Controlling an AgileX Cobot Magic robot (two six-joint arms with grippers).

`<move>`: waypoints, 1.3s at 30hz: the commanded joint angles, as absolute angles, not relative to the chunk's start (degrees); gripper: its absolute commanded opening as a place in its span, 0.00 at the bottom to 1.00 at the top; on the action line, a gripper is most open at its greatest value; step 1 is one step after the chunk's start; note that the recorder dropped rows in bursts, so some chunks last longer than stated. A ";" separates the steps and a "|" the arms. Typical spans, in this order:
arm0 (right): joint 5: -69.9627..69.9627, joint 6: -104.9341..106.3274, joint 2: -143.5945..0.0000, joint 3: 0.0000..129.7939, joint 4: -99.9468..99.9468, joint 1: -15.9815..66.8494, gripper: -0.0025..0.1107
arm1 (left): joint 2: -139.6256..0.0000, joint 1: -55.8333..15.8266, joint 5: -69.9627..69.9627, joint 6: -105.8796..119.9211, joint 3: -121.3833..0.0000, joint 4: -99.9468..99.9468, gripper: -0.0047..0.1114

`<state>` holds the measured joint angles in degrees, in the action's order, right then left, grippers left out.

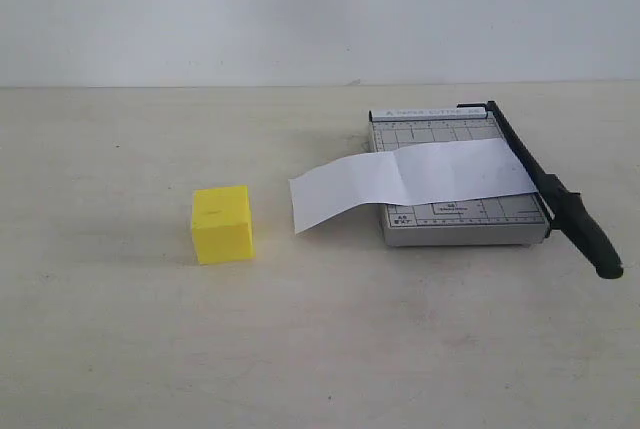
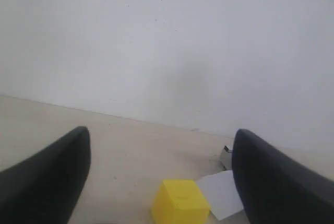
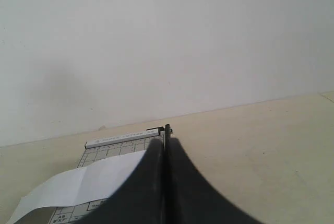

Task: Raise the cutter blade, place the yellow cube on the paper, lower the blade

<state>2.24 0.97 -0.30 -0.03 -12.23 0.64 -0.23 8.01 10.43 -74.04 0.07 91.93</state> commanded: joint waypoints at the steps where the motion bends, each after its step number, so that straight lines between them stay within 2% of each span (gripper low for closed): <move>1: 1.89 1.21 0.00 0.00 -11.89 0.62 0.02 | 0.00 8.32 12.47 -74.10 -0.38 88.99 0.65; 8: 1.89 1.21 0.00 0.00 -11.89 0.62 0.02 | 0.00 8.32 13.46 -74.10 -0.38 76.05 0.65; 39: 1.77 1.21 0.00 0.00 -11.89 0.62 0.02 | 0.00 8.32 12.28 -62.43 -0.38 83.38 0.65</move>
